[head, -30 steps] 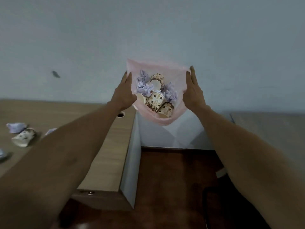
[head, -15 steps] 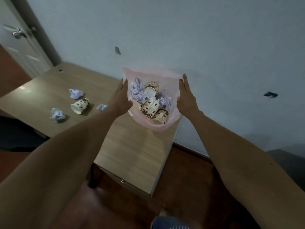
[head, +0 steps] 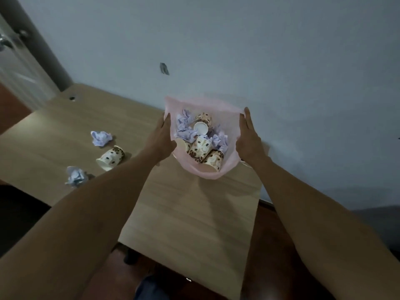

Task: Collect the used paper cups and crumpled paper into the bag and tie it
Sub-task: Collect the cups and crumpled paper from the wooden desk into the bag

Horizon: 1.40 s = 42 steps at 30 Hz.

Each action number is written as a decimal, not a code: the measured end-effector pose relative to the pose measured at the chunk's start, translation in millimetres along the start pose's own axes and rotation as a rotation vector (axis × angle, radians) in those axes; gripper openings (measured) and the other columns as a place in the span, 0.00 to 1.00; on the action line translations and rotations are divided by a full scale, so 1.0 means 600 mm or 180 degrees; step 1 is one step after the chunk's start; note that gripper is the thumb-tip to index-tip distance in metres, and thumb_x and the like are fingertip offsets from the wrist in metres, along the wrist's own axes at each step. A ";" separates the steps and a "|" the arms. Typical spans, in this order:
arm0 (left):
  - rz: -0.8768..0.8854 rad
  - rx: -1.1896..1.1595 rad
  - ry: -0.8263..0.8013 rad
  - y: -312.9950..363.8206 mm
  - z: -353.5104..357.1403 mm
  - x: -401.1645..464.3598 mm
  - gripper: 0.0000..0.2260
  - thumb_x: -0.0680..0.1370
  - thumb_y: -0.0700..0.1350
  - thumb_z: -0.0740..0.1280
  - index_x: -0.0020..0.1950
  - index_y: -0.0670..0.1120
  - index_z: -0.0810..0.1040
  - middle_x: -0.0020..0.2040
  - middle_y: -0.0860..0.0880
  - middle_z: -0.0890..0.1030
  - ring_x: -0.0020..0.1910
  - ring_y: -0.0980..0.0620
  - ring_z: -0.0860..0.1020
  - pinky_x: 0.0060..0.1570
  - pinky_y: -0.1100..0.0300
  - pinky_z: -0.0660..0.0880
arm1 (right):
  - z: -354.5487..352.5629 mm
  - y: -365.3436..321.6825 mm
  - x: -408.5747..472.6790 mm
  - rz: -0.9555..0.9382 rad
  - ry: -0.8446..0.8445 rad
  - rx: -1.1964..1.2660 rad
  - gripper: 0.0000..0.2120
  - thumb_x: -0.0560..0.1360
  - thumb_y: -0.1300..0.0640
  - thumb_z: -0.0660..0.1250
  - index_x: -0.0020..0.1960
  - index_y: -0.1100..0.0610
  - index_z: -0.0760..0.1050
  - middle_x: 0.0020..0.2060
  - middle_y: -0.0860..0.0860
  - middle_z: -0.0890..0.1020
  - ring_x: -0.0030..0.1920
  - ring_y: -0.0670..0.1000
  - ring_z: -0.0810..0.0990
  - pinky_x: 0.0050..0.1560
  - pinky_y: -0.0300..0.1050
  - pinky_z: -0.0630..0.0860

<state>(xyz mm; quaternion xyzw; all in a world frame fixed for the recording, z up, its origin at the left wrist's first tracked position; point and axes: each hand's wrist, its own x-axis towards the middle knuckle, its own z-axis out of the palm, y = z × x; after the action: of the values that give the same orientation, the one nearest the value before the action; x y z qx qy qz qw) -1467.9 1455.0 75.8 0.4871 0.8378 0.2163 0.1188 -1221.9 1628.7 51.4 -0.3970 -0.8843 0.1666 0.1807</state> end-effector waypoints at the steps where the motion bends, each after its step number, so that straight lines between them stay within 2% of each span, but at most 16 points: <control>1: 0.0117 -0.0020 -0.0052 -0.014 -0.003 0.019 0.44 0.74 0.37 0.71 0.83 0.43 0.49 0.83 0.44 0.52 0.79 0.41 0.61 0.70 0.47 0.68 | 0.010 -0.005 -0.001 0.0085 0.0070 -0.0005 0.44 0.74 0.77 0.61 0.83 0.58 0.46 0.82 0.44 0.40 0.42 0.60 0.81 0.32 0.53 0.78; 5: 0.0566 -0.0050 -0.0195 -0.080 -0.013 0.076 0.43 0.74 0.37 0.72 0.83 0.44 0.51 0.84 0.46 0.48 0.79 0.41 0.62 0.65 0.43 0.73 | 0.049 -0.050 -0.017 0.0598 0.0328 0.0104 0.46 0.72 0.79 0.62 0.83 0.58 0.46 0.82 0.47 0.40 0.35 0.57 0.78 0.29 0.52 0.75; 10: 0.0703 0.0095 -0.0637 -0.172 0.004 0.087 0.47 0.74 0.37 0.73 0.84 0.47 0.45 0.84 0.47 0.43 0.68 0.33 0.73 0.54 0.41 0.77 | 0.103 -0.129 -0.076 0.1441 0.0403 -0.0026 0.46 0.72 0.77 0.63 0.83 0.60 0.44 0.82 0.53 0.38 0.53 0.63 0.81 0.34 0.58 0.79; 13: 0.0667 0.0059 -0.0848 -0.216 0.021 0.087 0.51 0.74 0.38 0.75 0.84 0.48 0.41 0.84 0.48 0.39 0.68 0.32 0.74 0.53 0.41 0.76 | 0.109 -0.171 -0.108 0.1929 0.0252 -0.0370 0.40 0.77 0.65 0.69 0.81 0.57 0.51 0.82 0.58 0.42 0.61 0.66 0.78 0.48 0.52 0.78; 15: 0.0767 -0.0012 -0.0828 -0.232 0.027 0.093 0.51 0.73 0.38 0.75 0.84 0.48 0.41 0.84 0.49 0.39 0.68 0.33 0.74 0.54 0.40 0.77 | 0.103 -0.184 -0.107 0.1762 0.0579 -0.0943 0.33 0.76 0.56 0.72 0.75 0.57 0.59 0.80 0.60 0.52 0.69 0.65 0.72 0.59 0.57 0.74; 17: 0.0832 -0.0035 -0.0791 -0.242 0.029 0.099 0.51 0.73 0.38 0.75 0.84 0.48 0.42 0.84 0.50 0.39 0.67 0.33 0.74 0.54 0.40 0.77 | 0.097 -0.188 -0.087 0.1347 0.0796 -0.1311 0.31 0.74 0.53 0.73 0.71 0.58 0.63 0.77 0.60 0.61 0.71 0.64 0.68 0.64 0.60 0.70; 21: 0.0871 0.0014 -0.0767 -0.251 0.030 0.115 0.50 0.74 0.37 0.74 0.84 0.49 0.41 0.84 0.51 0.40 0.65 0.32 0.76 0.53 0.41 0.77 | 0.106 -0.193 -0.016 0.0803 0.0421 -0.1571 0.34 0.74 0.52 0.72 0.76 0.56 0.63 0.74 0.58 0.68 0.75 0.62 0.65 0.69 0.62 0.66; 23: 0.0959 0.0023 -0.0777 -0.256 0.033 0.126 0.50 0.74 0.36 0.74 0.84 0.50 0.42 0.84 0.50 0.42 0.64 0.32 0.76 0.51 0.42 0.78 | 0.118 -0.195 0.018 0.0696 0.0304 -0.1773 0.29 0.76 0.54 0.70 0.74 0.55 0.66 0.70 0.57 0.73 0.71 0.62 0.71 0.66 0.61 0.66; 25: 0.1157 0.0010 -0.0720 -0.259 0.033 0.137 0.50 0.74 0.34 0.73 0.84 0.52 0.42 0.84 0.52 0.42 0.63 0.32 0.77 0.50 0.41 0.80 | 0.118 -0.201 0.042 0.0607 0.0301 -0.1934 0.16 0.78 0.59 0.67 0.65 0.57 0.73 0.57 0.58 0.81 0.58 0.62 0.80 0.59 0.57 0.69; 28: 0.1491 -0.0277 -0.0439 -0.264 0.026 0.155 0.41 0.76 0.35 0.73 0.83 0.50 0.54 0.84 0.51 0.43 0.69 0.36 0.74 0.52 0.45 0.81 | 0.111 -0.206 0.069 0.0850 0.0148 -0.1803 0.09 0.81 0.65 0.60 0.59 0.61 0.75 0.51 0.59 0.82 0.50 0.63 0.83 0.46 0.52 0.71; 30: 0.1485 -0.0761 -0.0167 -0.268 0.020 0.158 0.30 0.79 0.43 0.71 0.78 0.46 0.62 0.83 0.45 0.52 0.69 0.37 0.74 0.54 0.48 0.79 | 0.105 -0.205 0.075 0.1069 0.0267 -0.1746 0.08 0.83 0.64 0.58 0.60 0.61 0.73 0.53 0.59 0.81 0.50 0.65 0.83 0.41 0.51 0.71; 33: 0.0695 -0.1367 -0.0030 -0.289 0.022 0.127 0.24 0.79 0.46 0.63 0.73 0.43 0.62 0.66 0.41 0.72 0.49 0.41 0.80 0.56 0.46 0.77 | 0.095 -0.203 0.076 0.1168 0.0338 -0.1764 0.09 0.83 0.65 0.57 0.62 0.63 0.71 0.55 0.60 0.79 0.48 0.67 0.82 0.41 0.53 0.71; 35: 0.0281 -0.0896 -0.0319 -0.316 0.031 0.104 0.25 0.77 0.48 0.61 0.72 0.42 0.64 0.63 0.40 0.75 0.52 0.41 0.78 0.58 0.44 0.75 | 0.086 -0.202 0.079 0.1196 0.0310 -0.1774 0.10 0.83 0.65 0.57 0.63 0.63 0.71 0.56 0.61 0.79 0.49 0.68 0.82 0.42 0.54 0.73; 38: 0.0278 0.0286 -0.1270 -0.339 0.047 0.080 0.30 0.76 0.58 0.67 0.76 0.53 0.64 0.76 0.45 0.65 0.72 0.36 0.68 0.68 0.41 0.69 | 0.077 -0.203 0.083 0.1218 0.0307 -0.1753 0.10 0.84 0.62 0.57 0.63 0.62 0.71 0.57 0.60 0.79 0.50 0.68 0.82 0.45 0.56 0.75; 40: 0.0312 0.0549 -0.1609 -0.340 0.061 0.073 0.29 0.75 0.58 0.70 0.75 0.56 0.66 0.75 0.46 0.64 0.73 0.36 0.66 0.67 0.42 0.68 | 0.077 -0.205 0.084 0.1223 0.0286 -0.1743 0.10 0.85 0.61 0.57 0.63 0.62 0.72 0.57 0.60 0.79 0.50 0.68 0.82 0.46 0.56 0.75; 42: 0.0277 0.0533 -0.1590 -0.340 0.079 0.069 0.23 0.78 0.54 0.68 0.72 0.55 0.71 0.69 0.45 0.68 0.68 0.35 0.70 0.64 0.43 0.70 | 0.080 -0.204 0.081 0.1212 0.0271 -0.1738 0.10 0.85 0.61 0.57 0.63 0.62 0.72 0.56 0.60 0.79 0.50 0.68 0.82 0.45 0.56 0.75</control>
<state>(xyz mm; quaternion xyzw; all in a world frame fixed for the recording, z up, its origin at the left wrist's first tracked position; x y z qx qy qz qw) -1625.2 1414.5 -63.1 0.5690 0.7757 0.0242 0.2718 -1352.2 1581.6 72.0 -0.5954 -0.7979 -0.0623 0.0701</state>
